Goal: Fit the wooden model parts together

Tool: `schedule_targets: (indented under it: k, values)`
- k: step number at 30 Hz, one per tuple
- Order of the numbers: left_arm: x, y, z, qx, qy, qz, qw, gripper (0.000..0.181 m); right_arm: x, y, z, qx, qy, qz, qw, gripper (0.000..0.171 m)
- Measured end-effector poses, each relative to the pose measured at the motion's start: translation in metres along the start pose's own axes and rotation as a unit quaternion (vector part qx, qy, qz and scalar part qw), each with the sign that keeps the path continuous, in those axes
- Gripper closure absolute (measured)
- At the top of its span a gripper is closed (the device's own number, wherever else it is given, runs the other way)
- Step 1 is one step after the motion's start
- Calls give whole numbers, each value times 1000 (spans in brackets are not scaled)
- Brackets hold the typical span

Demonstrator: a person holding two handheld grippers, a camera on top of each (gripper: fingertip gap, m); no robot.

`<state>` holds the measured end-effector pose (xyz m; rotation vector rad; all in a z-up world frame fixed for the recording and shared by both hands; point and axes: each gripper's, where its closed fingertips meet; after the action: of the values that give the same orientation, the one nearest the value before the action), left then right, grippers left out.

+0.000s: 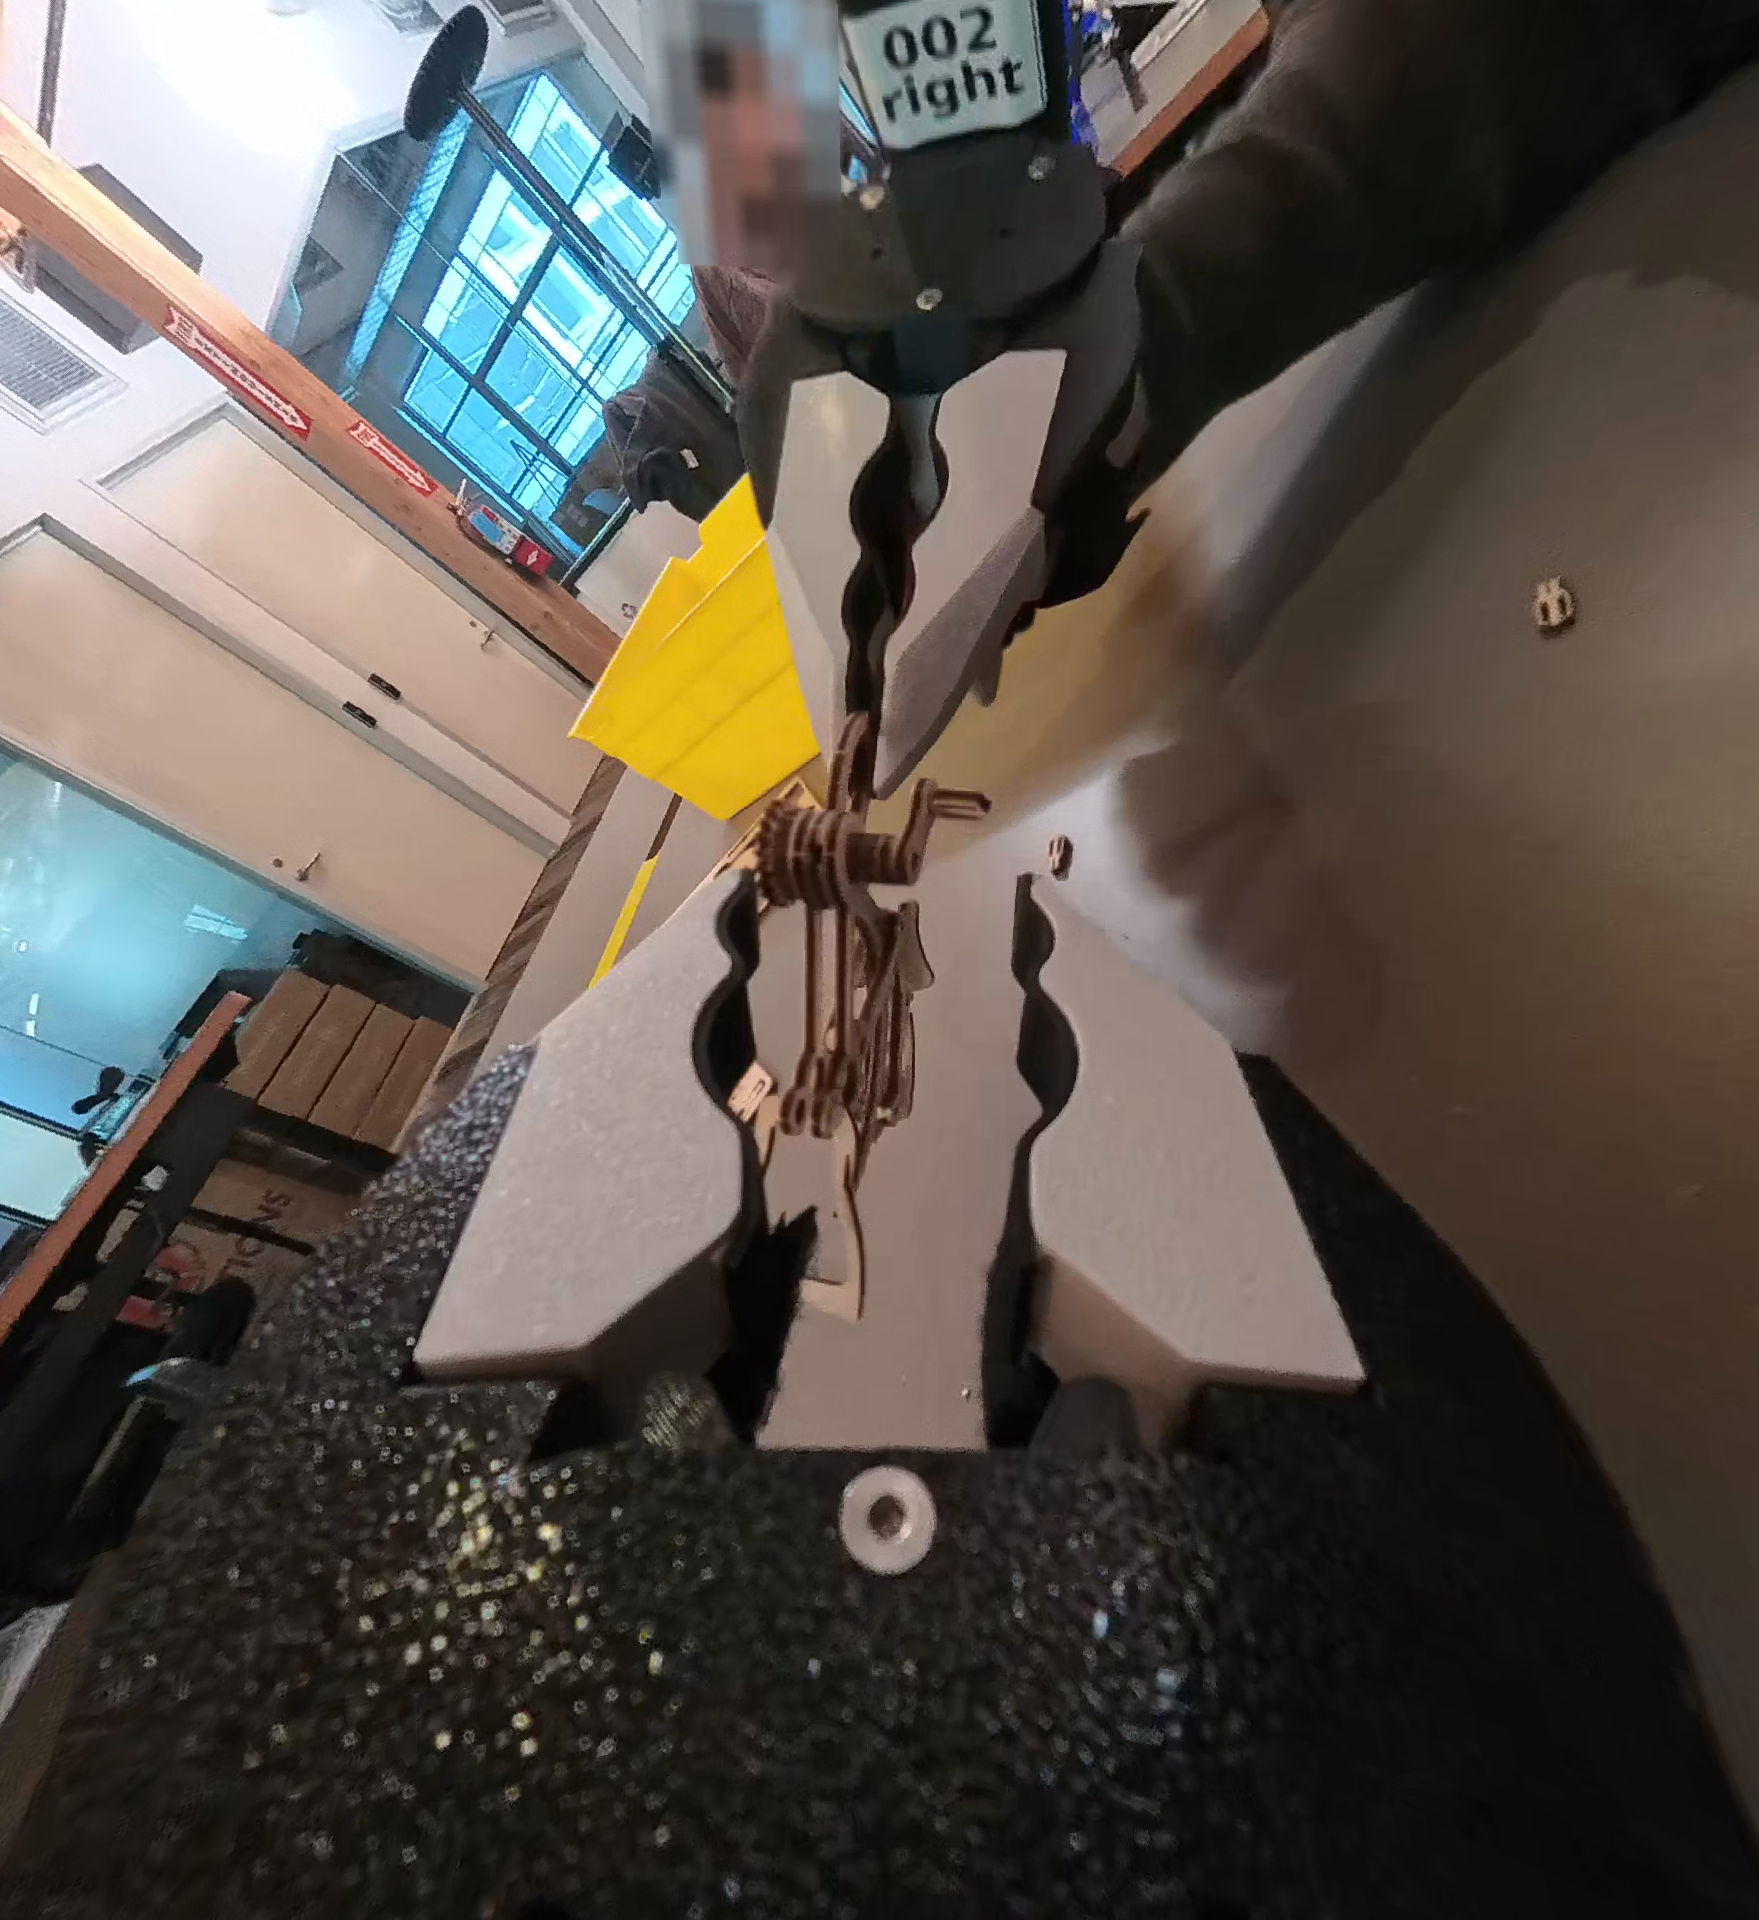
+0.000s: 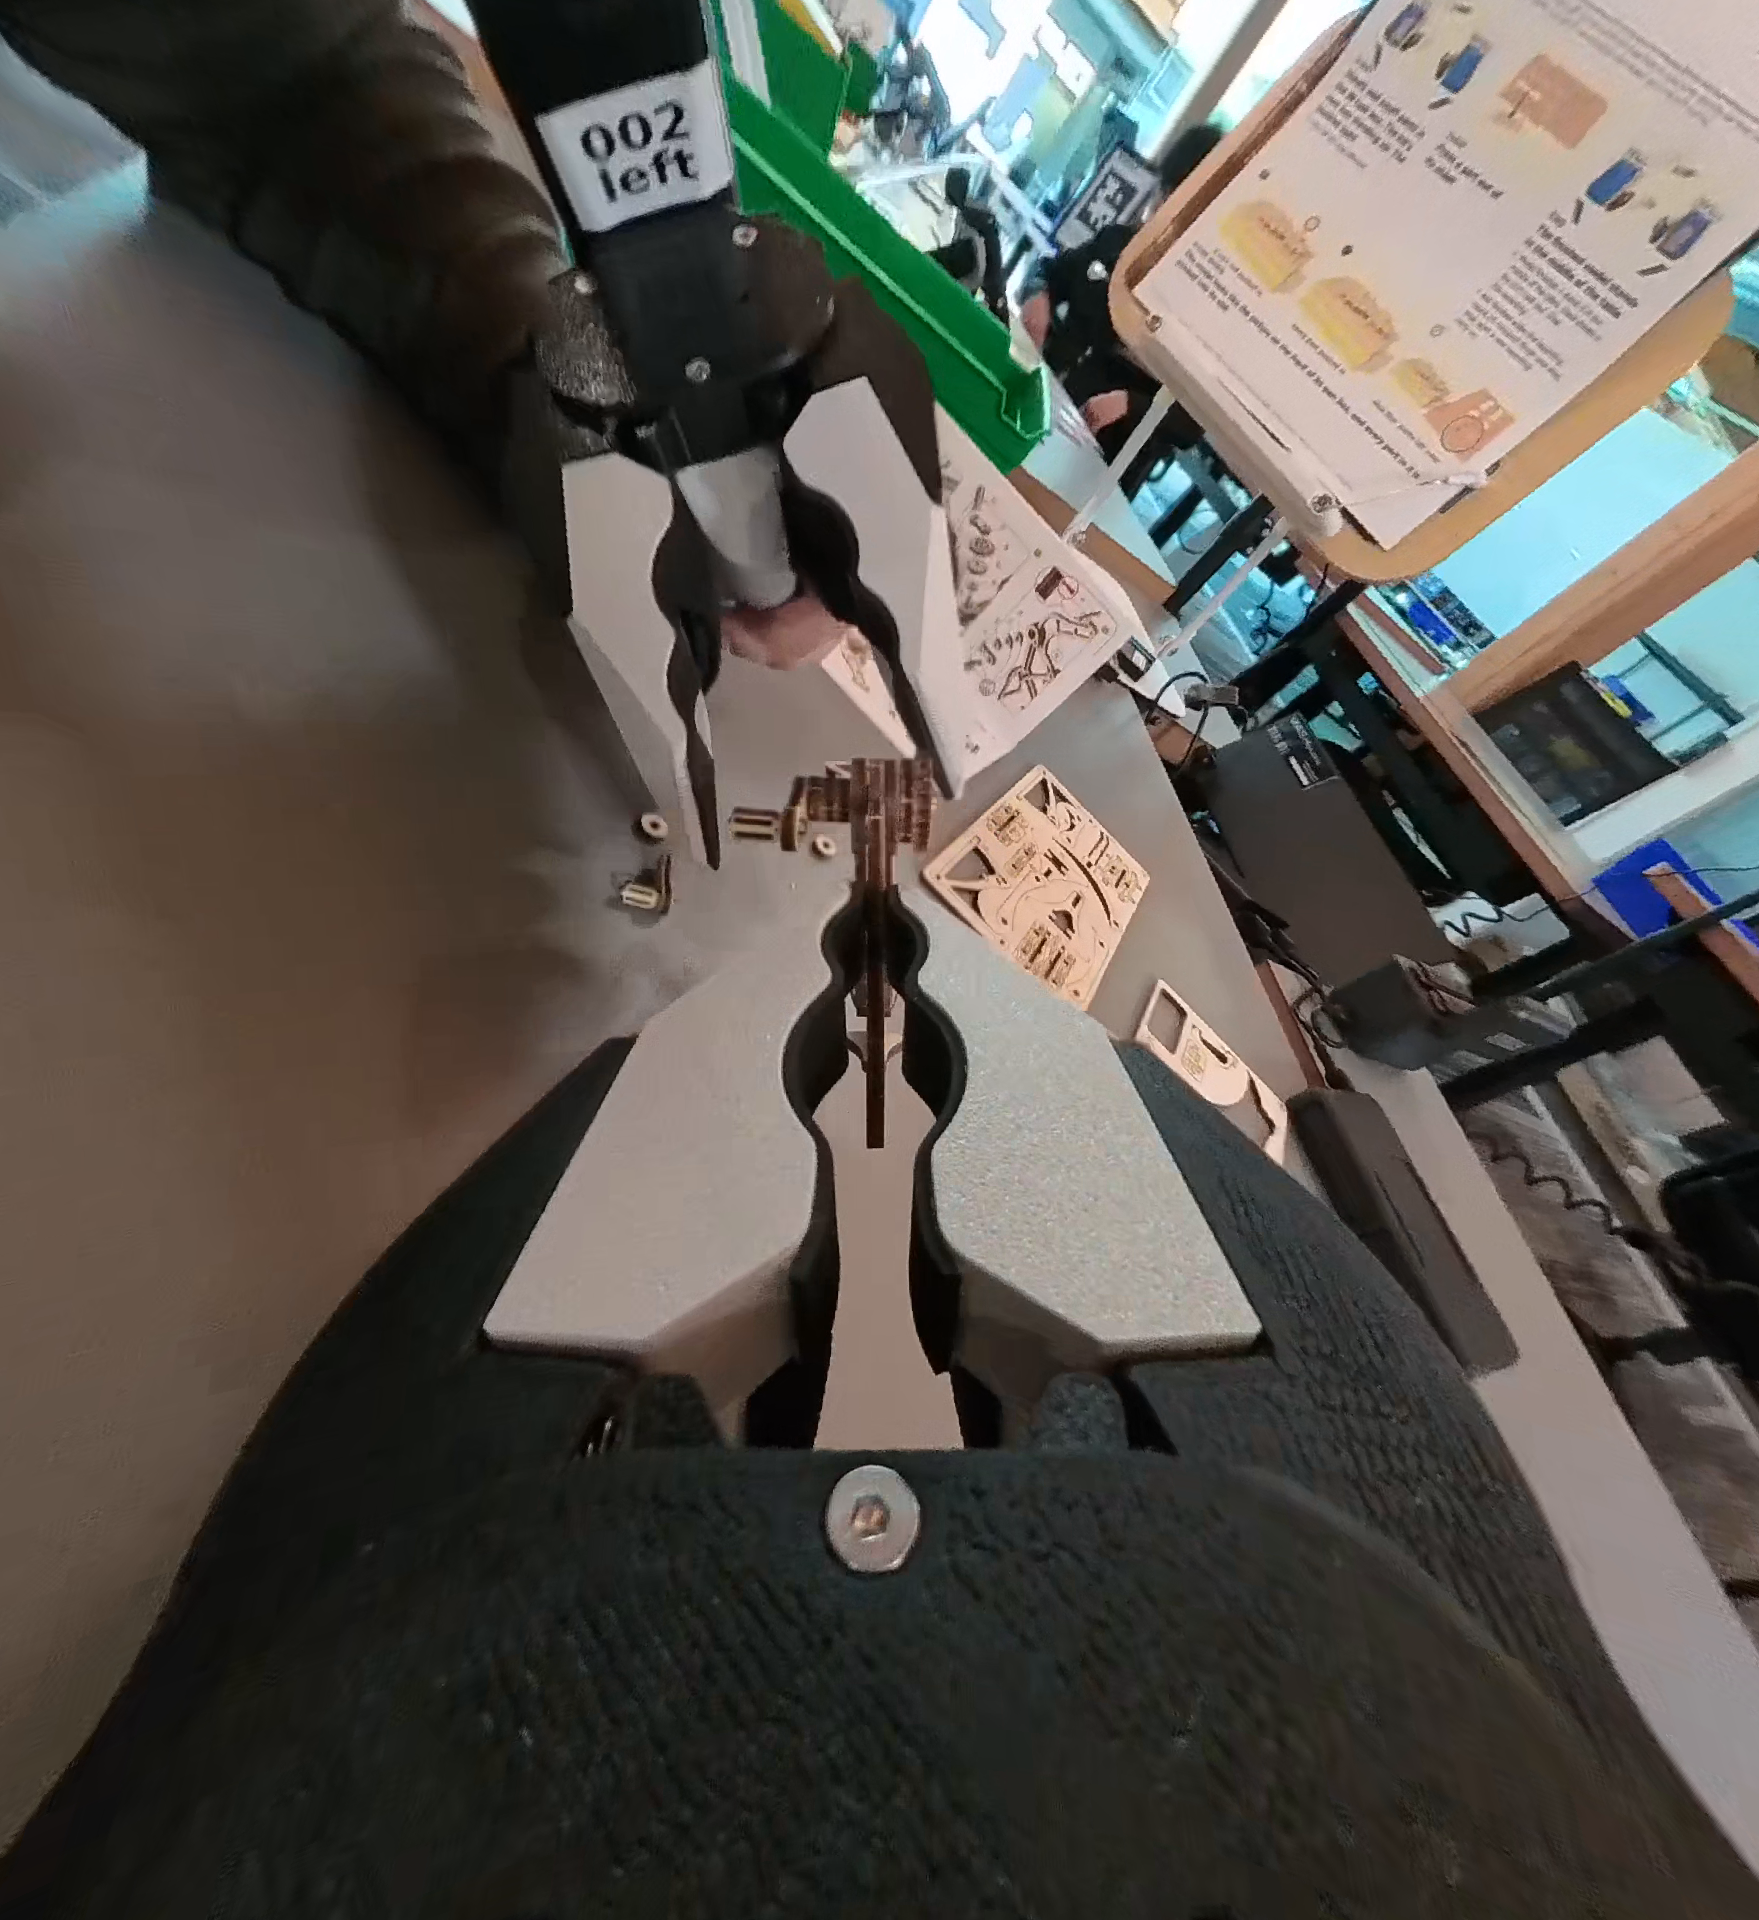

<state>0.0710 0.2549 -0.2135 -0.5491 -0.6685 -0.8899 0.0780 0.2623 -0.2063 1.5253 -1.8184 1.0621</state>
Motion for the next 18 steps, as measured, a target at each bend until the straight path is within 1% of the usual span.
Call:
schedule_targets:
  k: [3,6,18]
  values:
    - [10,-3,4,-5,-44,-28,999,136,3,-2,-2,0,22,-16,1000,171]
    - [17,-6,6,-16,-82,-47,995,137,4,-2,-2,-2,17,-18,1000,171]
    - [12,-6,2,-26,-62,-40,997,138,7,-3,-1,1,23,-28,999,171]
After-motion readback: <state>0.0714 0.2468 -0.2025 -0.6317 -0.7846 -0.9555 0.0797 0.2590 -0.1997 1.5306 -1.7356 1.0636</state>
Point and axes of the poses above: each gripper's, where its closed fingertips meet, y out along the fingers, x out of its top, z = x × y across the jaws
